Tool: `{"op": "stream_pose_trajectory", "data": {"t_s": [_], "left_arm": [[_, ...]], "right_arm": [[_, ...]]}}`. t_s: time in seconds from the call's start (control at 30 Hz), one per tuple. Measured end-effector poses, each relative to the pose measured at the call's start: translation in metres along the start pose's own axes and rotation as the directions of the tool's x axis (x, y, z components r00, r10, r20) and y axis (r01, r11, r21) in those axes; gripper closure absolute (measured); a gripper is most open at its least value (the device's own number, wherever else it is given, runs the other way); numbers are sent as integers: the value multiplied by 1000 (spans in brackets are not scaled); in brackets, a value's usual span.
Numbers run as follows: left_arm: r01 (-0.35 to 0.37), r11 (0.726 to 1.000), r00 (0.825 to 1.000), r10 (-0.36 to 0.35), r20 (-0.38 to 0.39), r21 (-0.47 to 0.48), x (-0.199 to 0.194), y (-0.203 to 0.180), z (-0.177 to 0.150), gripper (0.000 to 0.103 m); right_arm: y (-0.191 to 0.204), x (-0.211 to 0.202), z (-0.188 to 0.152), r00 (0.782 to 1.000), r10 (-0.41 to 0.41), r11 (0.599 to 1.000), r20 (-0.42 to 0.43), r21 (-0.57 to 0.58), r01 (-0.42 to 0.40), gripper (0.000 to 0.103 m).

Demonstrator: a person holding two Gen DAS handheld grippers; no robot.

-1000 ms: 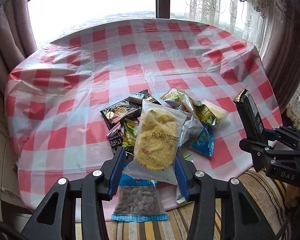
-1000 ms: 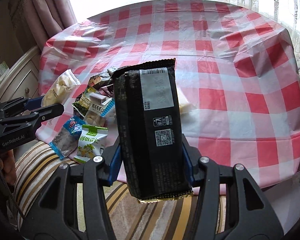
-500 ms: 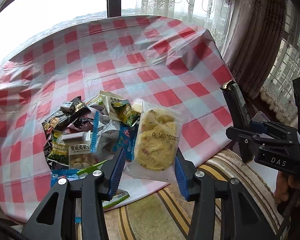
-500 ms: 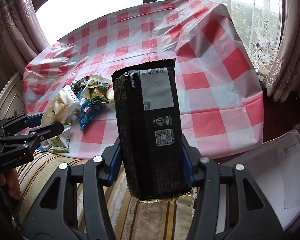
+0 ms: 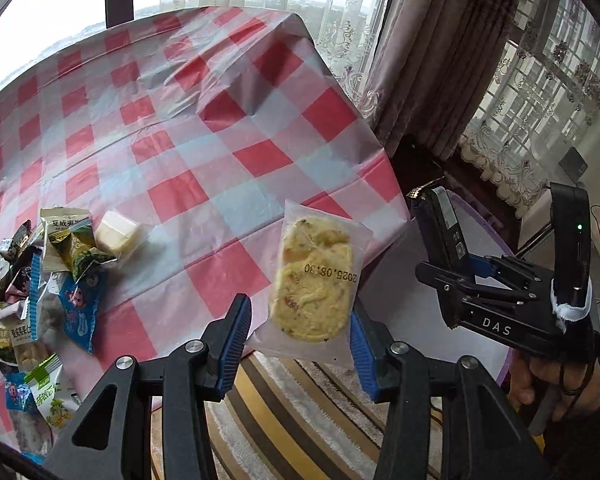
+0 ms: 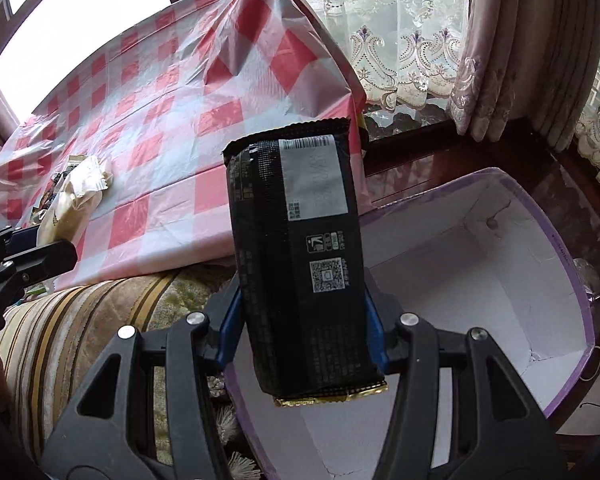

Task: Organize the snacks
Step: 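Carry both packets to the white box and release them inside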

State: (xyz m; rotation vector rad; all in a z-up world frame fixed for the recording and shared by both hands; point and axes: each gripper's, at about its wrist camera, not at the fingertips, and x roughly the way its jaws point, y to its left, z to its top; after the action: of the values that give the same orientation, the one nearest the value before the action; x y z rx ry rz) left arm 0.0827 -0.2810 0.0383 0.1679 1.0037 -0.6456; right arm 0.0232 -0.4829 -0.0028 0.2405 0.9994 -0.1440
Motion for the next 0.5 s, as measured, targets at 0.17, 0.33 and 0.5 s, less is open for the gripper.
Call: {"op": "stream_pose_trajectory", "data": {"t_s": [0.17, 0.33, 0.5], "left_arm": [[55, 997, 998, -53, -37, 54, 19, -32, 8, 55], [85, 990, 995, -78, -66, 114, 33, -59, 13, 55], [108, 984, 991, -96, -90, 142, 47, -74, 18, 54]], "right_arm": [[-26, 10, -24, 999, -37, 999, -33, 22, 37, 48], [-50, 28, -58, 996, -51, 996, -80, 71, 57, 48], [-51, 33, -75, 998, -51, 995, -44, 84, 55, 48]]}}
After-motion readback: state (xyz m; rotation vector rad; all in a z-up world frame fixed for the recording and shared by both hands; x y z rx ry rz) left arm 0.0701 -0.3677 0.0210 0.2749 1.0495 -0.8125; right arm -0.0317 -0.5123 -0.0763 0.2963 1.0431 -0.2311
